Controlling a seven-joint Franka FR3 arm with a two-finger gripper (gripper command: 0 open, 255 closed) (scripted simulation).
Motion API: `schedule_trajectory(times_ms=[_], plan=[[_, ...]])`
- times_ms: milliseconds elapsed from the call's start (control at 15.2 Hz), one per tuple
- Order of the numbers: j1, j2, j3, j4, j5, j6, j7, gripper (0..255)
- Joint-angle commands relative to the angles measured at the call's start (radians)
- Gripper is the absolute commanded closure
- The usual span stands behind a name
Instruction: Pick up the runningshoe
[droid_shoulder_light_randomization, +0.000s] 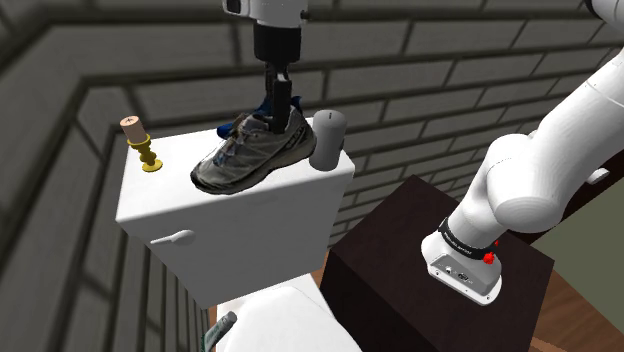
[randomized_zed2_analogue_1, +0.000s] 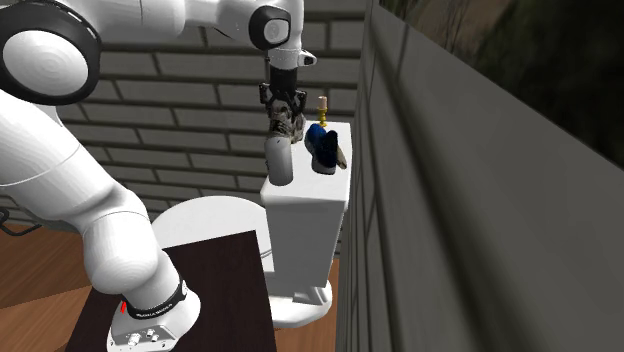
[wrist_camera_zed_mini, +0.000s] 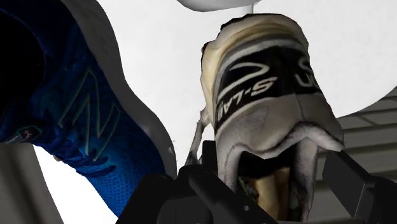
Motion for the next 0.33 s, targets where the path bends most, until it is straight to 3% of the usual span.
schedule_trajectory(times_ms=[0,264], plan=[[-0.001,0.000,-0.001,0.028,-0.001,-0.027,0.004,255],[-0.002,0.002,-0.002,0.059,-0.003,-0.056,0.008,255]])
